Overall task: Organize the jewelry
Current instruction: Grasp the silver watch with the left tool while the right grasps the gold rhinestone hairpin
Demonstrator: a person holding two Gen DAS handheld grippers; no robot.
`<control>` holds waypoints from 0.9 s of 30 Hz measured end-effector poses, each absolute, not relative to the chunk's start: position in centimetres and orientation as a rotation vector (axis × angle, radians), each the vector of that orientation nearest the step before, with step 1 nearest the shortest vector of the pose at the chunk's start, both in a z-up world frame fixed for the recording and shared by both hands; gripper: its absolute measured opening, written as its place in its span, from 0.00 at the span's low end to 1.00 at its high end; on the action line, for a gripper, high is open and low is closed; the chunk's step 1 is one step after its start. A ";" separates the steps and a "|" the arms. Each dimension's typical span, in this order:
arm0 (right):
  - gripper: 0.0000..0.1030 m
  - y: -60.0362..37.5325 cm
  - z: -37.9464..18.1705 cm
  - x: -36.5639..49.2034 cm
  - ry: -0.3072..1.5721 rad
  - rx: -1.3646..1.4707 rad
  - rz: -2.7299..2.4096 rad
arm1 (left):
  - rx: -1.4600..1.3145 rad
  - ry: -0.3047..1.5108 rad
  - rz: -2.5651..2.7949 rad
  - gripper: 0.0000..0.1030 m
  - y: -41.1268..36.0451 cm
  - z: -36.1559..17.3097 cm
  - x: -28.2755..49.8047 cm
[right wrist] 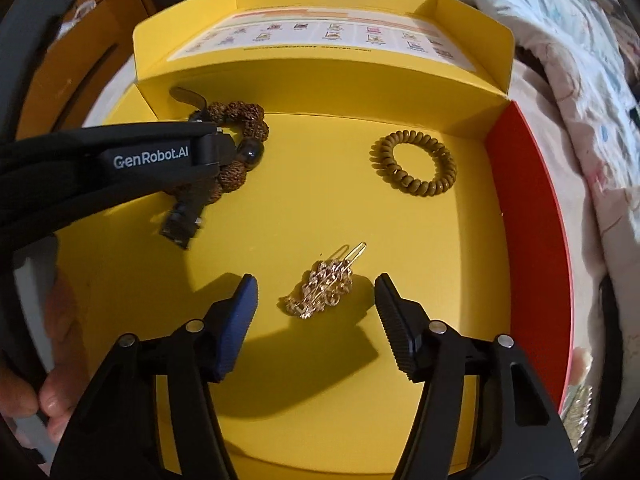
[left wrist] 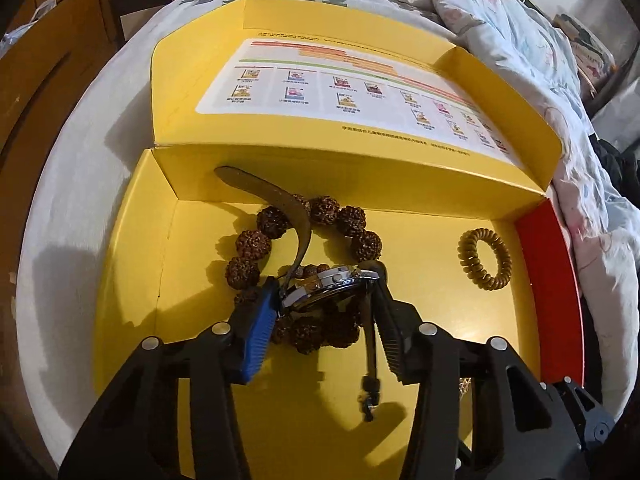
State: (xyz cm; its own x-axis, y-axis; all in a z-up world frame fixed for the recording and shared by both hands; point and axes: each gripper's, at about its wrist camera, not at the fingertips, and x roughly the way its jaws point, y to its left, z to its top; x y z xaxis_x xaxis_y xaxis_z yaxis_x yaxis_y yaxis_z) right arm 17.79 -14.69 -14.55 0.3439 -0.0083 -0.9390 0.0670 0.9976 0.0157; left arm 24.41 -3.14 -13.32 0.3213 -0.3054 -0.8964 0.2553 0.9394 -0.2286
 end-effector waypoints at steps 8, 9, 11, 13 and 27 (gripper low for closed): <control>0.44 -13.9 -15.0 18.0 1.208 -0.013 -0.053 | -0.048 1.181 -0.373 0.45 -3.3 -13.5 24.4; 0.39 -14.1 -14.9 18.0 1.211 -0.009 -0.057 | -0.049 1.181 -0.371 0.45 -3.3 -13.5 24.4; 0.31 -14.7 -14.8 17.9 1.214 0.005 -0.060 | -0.046 1.179 -0.373 0.44 -3.2 -13.5 24.4; 0.27 -15.1 -14.6 17.8 1.217 0.016 -0.055 | -0.041 1.177 -0.373 0.44 -3.3 -13.5 24.3; 0.26 -15.8 -13.0 17.2 1.207 0.049 -0.048 | -0.098 1.174 -0.376 0.43 -1.8 -12.3 24.5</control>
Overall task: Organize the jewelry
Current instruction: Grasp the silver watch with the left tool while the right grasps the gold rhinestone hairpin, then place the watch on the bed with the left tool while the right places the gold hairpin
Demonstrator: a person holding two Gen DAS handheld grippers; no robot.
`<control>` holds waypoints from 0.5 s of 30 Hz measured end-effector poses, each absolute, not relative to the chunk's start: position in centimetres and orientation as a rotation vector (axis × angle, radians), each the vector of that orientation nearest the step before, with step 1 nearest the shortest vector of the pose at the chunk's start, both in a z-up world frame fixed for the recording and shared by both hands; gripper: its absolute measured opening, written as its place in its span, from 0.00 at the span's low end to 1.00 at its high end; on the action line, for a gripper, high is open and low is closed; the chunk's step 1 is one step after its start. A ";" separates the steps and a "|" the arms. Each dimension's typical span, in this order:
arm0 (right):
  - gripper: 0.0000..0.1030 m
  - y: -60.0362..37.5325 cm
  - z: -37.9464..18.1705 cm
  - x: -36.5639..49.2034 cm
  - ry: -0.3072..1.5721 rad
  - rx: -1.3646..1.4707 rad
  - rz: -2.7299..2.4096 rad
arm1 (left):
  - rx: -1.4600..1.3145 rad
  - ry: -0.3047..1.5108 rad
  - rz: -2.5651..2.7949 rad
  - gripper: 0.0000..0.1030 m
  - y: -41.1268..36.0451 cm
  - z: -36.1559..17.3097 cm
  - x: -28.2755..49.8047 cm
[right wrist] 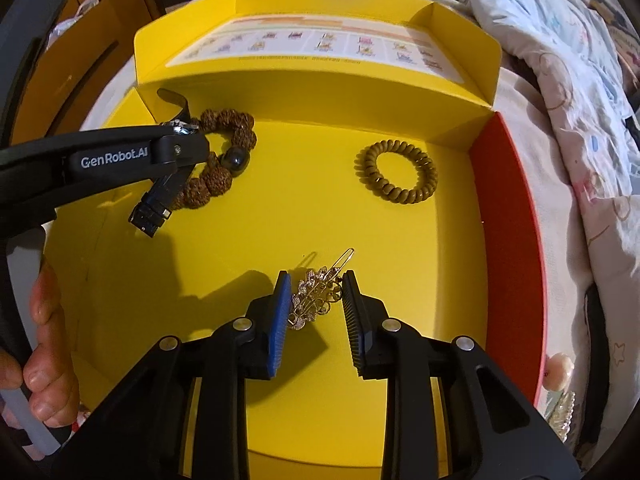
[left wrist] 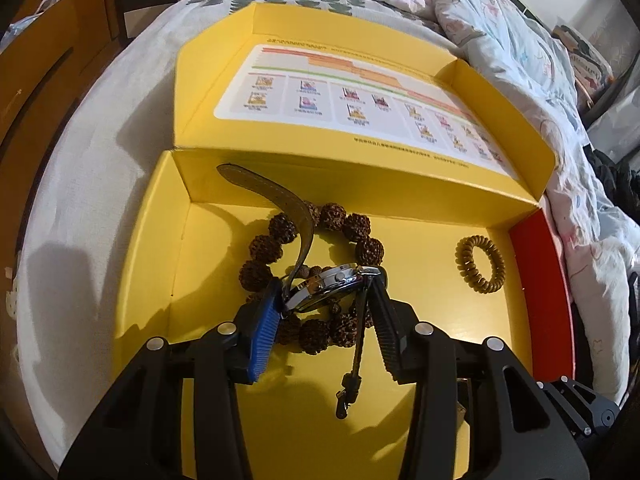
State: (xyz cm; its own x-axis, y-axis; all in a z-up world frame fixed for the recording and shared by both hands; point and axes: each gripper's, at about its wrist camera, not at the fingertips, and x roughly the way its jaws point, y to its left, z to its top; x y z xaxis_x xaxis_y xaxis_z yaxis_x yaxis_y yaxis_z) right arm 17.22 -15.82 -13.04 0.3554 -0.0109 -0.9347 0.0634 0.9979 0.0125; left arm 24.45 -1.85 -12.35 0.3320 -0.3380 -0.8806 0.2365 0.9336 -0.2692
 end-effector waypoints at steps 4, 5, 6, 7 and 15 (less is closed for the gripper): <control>0.26 -16.4 -12.1 16.8 1.194 0.084 -0.039 | -0.119 1.157 -0.388 0.43 -1.2 -11.5 24.2; 0.26 -16.6 -11.8 16.7 1.190 0.093 -0.037 | -0.122 1.155 -0.390 0.43 -1.1 -11.3 24.1; 0.26 -16.7 -11.5 16.6 1.189 0.099 -0.036 | -0.124 1.154 -0.391 0.43 -1.0 -11.1 24.0; 0.26 -16.9 -11.3 16.5 1.188 0.108 -0.033 | -0.127 1.150 -0.392 0.43 -0.9 -10.8 23.8; 0.26 -17.0 -7.2 13.7 1.137 0.153 0.010 | -0.114 1.108 -0.394 0.43 -0.1 -7.2 21.3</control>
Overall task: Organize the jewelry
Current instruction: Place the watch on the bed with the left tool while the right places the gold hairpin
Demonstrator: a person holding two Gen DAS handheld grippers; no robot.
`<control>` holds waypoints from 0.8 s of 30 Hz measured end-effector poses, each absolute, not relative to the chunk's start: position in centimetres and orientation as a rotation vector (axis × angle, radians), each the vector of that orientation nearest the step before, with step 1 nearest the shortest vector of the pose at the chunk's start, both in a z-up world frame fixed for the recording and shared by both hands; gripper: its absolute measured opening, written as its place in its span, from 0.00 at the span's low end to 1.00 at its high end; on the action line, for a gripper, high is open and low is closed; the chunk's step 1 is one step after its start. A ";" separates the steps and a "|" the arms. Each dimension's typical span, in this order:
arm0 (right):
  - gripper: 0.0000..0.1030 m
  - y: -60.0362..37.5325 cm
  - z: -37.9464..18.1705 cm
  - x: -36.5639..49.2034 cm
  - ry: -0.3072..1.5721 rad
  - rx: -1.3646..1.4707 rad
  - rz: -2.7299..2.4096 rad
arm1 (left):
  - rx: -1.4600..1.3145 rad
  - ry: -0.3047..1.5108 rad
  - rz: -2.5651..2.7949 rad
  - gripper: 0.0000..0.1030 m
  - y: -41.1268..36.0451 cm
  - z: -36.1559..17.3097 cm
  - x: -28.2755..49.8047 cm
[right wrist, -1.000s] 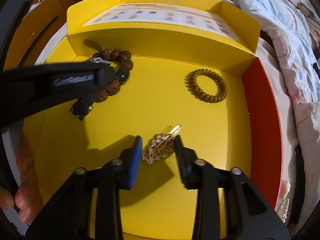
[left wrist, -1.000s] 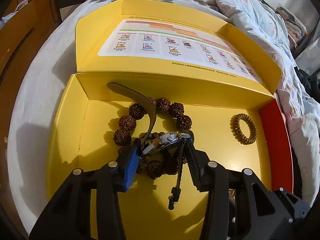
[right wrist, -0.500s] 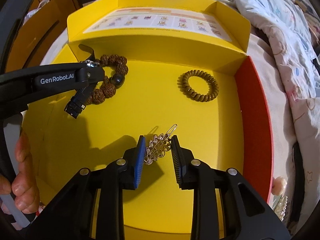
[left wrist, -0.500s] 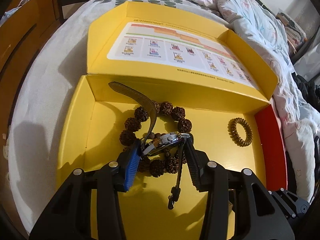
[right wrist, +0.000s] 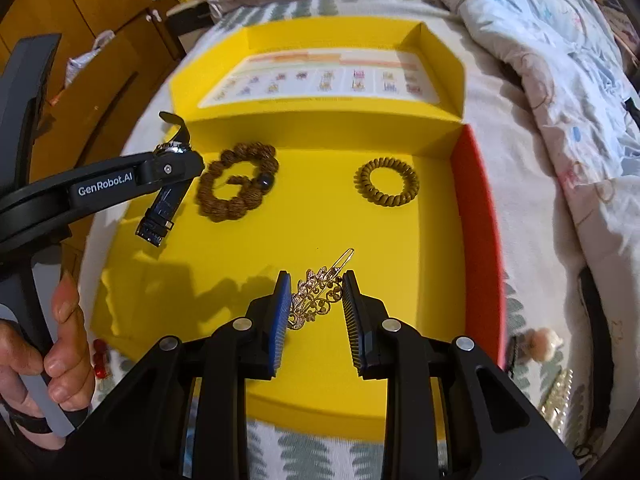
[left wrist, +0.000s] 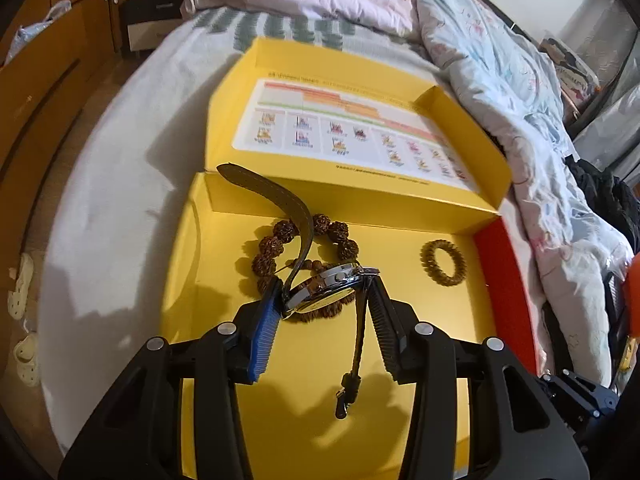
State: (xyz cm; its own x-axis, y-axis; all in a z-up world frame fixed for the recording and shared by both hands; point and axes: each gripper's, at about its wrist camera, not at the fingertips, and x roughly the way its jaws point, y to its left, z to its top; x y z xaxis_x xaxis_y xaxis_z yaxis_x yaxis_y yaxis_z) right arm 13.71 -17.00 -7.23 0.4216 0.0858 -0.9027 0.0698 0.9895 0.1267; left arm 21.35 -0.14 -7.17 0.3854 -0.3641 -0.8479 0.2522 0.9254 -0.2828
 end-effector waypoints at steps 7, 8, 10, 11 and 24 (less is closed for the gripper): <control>0.26 -16.9 -3.4 8.8 1.084 0.210 0.100 | -0.091 1.070 -0.411 0.43 1.4 -3.4 17.1; 0.26 -16.9 -3.0 7.9 1.075 0.218 0.114 | -0.090 1.069 -0.412 0.43 1.7 -3.0 16.4; 0.26 -16.9 -2.8 6.2 1.074 0.224 0.128 | -0.075 1.056 -0.405 0.43 2.3 -2.1 14.6; 0.26 -16.9 -2.8 5.4 1.074 0.230 0.133 | -0.065 1.048 -0.400 0.43 2.7 -1.6 13.6; 0.26 -18.1 -6.8 -2.8 1.146 0.173 0.109 | -0.046 1.084 -0.313 0.43 8.5 -4.8 1.6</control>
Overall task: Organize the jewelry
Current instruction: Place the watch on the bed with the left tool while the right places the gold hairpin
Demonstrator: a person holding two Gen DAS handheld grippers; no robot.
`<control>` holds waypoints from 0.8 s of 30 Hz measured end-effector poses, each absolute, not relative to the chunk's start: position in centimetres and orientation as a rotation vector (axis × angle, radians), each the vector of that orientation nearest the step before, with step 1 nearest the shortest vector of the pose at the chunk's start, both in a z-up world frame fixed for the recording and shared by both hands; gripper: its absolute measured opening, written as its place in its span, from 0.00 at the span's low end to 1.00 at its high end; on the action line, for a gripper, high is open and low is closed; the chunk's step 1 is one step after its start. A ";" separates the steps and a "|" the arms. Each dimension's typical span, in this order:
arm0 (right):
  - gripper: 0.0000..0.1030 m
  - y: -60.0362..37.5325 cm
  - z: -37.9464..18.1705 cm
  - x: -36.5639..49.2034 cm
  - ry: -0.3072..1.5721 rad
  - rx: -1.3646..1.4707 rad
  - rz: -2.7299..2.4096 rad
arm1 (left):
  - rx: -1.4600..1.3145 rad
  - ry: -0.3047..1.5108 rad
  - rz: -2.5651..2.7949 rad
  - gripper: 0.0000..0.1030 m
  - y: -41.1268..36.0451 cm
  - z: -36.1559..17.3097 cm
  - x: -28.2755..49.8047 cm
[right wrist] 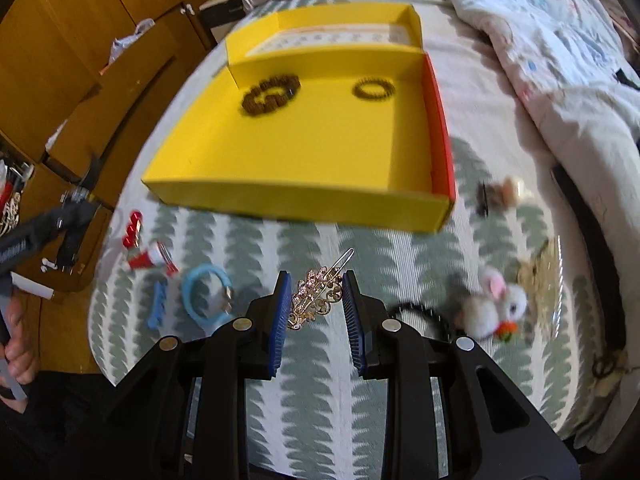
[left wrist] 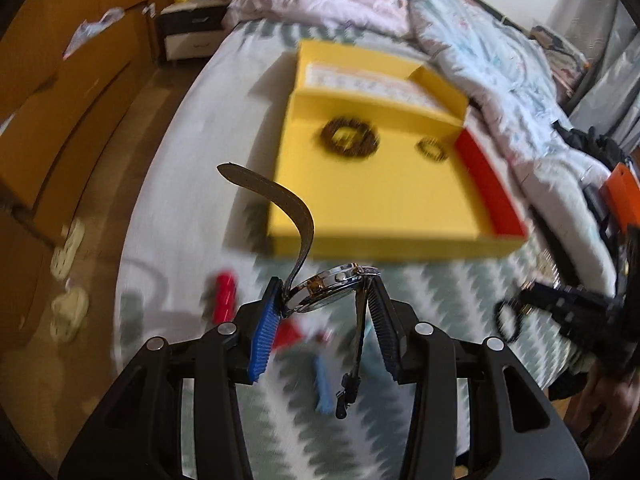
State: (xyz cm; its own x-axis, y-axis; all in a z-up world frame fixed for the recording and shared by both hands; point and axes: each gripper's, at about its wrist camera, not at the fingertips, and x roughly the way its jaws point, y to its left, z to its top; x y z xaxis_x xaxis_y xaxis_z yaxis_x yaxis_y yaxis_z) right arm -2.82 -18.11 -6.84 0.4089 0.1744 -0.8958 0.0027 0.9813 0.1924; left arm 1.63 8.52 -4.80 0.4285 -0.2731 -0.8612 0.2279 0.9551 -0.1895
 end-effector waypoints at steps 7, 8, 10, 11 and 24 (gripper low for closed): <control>0.26 -17.3 -8.4 -3.7 1.173 0.159 0.113 | -0.060 1.147 -0.247 0.43 11.1 -8.9 -1.9; 0.26 -17.1 -8.5 -3.6 1.176 0.158 0.117 | -0.065 1.157 -0.246 0.43 11.3 -9.3 -2.2; 0.26 -16.7 -8.9 -3.3 1.185 0.141 0.113 | -0.053 1.174 -0.238 0.43 11.0 -10.1 -2.3; 0.26 -16.5 -9.1 -3.2 1.191 0.137 0.112 | -0.044 1.178 -0.236 0.43 11.0 -10.6 -2.6; 0.29 -17.1 -11.5 -2.2 1.240 0.102 0.048 | 0.001 1.262 -0.186 0.44 10.2 -13.8 -2.2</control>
State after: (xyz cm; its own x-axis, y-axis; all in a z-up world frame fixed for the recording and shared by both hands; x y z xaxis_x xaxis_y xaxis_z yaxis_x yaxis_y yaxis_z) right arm -2.24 -17.09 -11.52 0.3243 0.0924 -0.9414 0.0187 0.9944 0.1041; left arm -2.23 10.20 -13.78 0.2912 -0.1390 -0.9465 0.1400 0.9849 -0.1016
